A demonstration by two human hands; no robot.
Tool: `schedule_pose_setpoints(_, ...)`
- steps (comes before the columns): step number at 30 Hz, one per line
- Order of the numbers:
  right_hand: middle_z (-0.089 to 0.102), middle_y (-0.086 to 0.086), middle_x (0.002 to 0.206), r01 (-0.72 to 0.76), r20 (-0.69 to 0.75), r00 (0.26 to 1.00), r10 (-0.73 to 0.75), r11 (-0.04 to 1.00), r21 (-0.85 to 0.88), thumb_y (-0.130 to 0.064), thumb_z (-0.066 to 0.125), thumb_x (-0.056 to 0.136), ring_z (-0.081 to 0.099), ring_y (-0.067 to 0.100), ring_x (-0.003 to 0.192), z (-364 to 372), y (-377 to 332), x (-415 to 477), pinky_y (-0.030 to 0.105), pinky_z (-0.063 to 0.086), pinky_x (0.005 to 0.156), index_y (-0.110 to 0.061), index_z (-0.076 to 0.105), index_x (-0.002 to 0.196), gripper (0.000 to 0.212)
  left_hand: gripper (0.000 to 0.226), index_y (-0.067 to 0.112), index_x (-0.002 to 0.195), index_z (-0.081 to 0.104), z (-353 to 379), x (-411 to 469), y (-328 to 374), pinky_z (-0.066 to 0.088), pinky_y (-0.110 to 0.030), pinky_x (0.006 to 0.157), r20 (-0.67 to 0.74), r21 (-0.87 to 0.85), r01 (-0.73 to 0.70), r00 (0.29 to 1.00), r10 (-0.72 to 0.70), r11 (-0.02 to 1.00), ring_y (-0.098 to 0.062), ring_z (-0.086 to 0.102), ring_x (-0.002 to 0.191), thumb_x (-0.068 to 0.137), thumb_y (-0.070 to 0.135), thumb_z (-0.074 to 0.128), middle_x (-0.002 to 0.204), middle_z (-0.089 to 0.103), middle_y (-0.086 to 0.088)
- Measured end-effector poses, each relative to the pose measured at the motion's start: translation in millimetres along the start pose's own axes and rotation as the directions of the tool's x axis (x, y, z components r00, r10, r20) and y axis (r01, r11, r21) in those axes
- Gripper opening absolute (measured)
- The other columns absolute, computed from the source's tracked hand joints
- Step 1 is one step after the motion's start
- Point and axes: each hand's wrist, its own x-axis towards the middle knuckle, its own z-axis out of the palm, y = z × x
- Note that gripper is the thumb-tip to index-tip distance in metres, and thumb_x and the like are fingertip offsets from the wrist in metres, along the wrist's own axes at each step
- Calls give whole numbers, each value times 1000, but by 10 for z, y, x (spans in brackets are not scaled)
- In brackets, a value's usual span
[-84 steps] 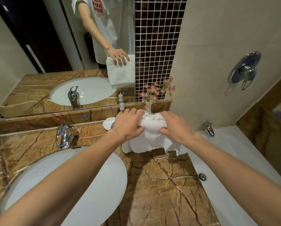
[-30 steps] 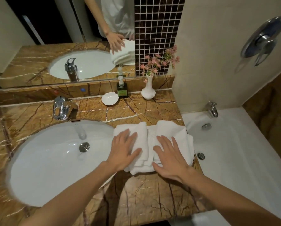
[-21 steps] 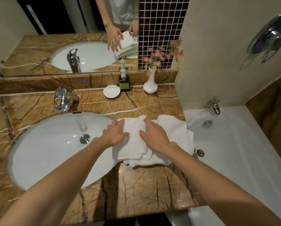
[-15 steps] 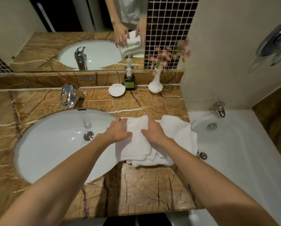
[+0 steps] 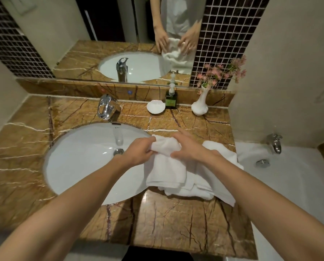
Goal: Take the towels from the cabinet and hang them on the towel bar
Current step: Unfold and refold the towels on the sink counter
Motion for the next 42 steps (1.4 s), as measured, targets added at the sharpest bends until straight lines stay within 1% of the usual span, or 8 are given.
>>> schedule_pose_setpoints(4, 37, 2, 151, 165, 56, 986, -157, 964, -208, -55, 56, 65, 28, 22, 141, -157, -171, 66, 48, 25, 113, -22, 61, 123, 67, 25, 15, 111, 57, -199, -111, 14, 48, -39, 74, -67, -3, -18, 998, 17, 1000, -26, 60, 97, 89, 26, 56, 106, 67, -5)
schedule_pose_setpoints(10, 55, 7, 137, 329, -17, 940, -340, 920, -212, -46, 51, 64, 54, 26, 121, -302, -614, 96, 43, 43, 100, -17, 70, 110, 57, 25, 14, 107, 51, -502, -304, -98, 48, -44, 70, -114, 16, -8, 993, 10, 1000, -28, 60, 87, 91, 33, 56, 98, 65, -7)
schedule_pose_setpoints(15, 63, 6, 66, 374, -147, 908, -392, 917, -138, -47, 48, 61, 58, 23, 62, -256, -1026, 46, 39, 47, 56, -10, 62, 67, 40, 21, 10, 97, 46, -711, -458, -254, 47, -45, 69, -159, -16, -37, 987, 34, 999, -30, 58, 82, 92, 28, 55, 92, 62, -9)
schedule_pose_setpoints(21, 68, 4, 68, 269, -219, 930, -296, 952, -145, -19, 68, 72, 63, 20, 68, -173, -1419, -31, 31, 44, 57, -9, 67, 73, 10, 17, 14, 90, 44, -962, -691, -552, 45, -41, 64, -224, -124, -109, 971, 79, 986, -25, 56, 78, 91, 24, 57, 85, 58, -4)
schedule_pose_setpoints(28, 65, 1, 68, 220, -384, 883, -269, 961, -166, -27, 74, 76, 61, 19, 66, -128, -1800, -147, 31, 43, 55, -10, 64, 73, 19, 16, 11, 89, 50, -1400, -886, -750, 41, -35, 62, -309, -122, -261, 927, 213, 958, -24, 55, 76, 85, 17, 64, 84, 60, -6)
schedule_pose_setpoints(33, 58, -2, 62, 196, -422, 857, -294, 945, -260, -31, 75, 75, 59, 20, 62, -200, -2057, -213, 32, 43, 54, -18, 58, 69, 23, 29, 23, 78, 49, -1829, -1045, -833, 43, -36, 63, -187, -27, -230, 957, 221, 973, -23, 58, 75, 76, 35, 75, 79, 59, 1)
schedule_pose_setpoints(38, 56, -4, 60, 150, -409, 865, -291, 928, -342, -48, 71, 76, 58, 21, 62, -178, -2264, -203, 29, 38, 53, -28, 48, 63, 32, 32, 16, 81, 72, -2106, -1361, -973, 51, -23, 53, 177, 13, -21, 984, 18, 1000, -13, 67, 67, 67, 44, 81, 77, 71, 4)
schedule_pose_setpoints(42, 62, 1, 66, 136, -396, 862, -318, 896, -423, -55, 68, 75, 56, 24, 64, -70, -2450, -191, 30, 39, 57, -23, 52, 67, 36, 37, 15, 78, 73, -2127, -1612, -1172, 59, -32, 58, 238, 53, 91, 966, -101, 994, -14, 70, 65, 57, 43, 87, 73, 73, 4)
